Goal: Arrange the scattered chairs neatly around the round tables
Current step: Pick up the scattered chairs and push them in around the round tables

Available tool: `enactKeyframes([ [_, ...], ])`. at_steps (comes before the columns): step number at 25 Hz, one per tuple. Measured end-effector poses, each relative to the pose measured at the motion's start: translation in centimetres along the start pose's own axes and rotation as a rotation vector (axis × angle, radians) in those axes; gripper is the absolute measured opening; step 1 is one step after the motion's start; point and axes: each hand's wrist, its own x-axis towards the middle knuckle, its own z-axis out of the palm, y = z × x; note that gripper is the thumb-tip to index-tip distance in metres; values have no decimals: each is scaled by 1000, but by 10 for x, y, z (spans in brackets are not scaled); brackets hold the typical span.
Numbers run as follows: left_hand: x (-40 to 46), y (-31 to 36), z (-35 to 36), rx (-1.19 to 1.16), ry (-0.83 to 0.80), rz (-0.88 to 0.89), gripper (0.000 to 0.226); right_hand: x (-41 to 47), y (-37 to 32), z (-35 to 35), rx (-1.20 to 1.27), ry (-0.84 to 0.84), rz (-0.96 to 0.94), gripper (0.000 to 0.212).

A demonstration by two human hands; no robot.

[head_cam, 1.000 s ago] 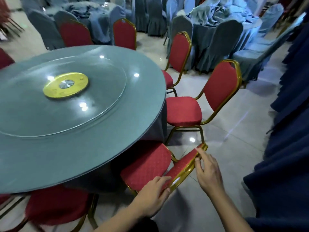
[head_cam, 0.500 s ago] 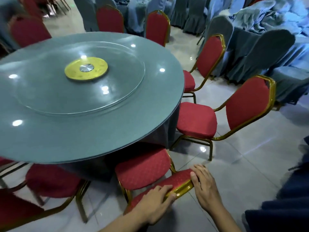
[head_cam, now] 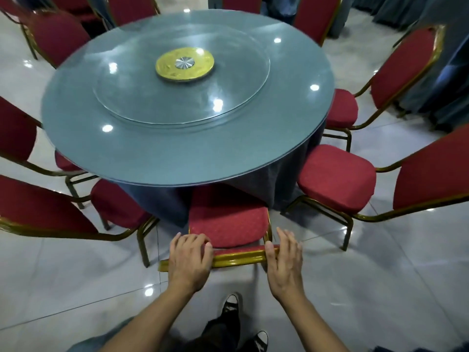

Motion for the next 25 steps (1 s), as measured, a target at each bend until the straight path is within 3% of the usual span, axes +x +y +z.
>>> enactKeyframes([
  [5,-1,-2,-4,26,-206,-27,41,3,11,-11,-112,-130,-48,69],
  [9,12,54,-2,-119,-263,85,22,13,17,-40,-84,-206,-94,57],
  [15,31,169,30,-175,-370,368,23,40,45,-121,-32,16,-12,42],
  [21,44,268,64,-231,-471,486,24,52,112,-214,64,251,72,34],
  [25,63,356,99,-226,-488,539,23,74,176,-275,84,309,124,28],
])
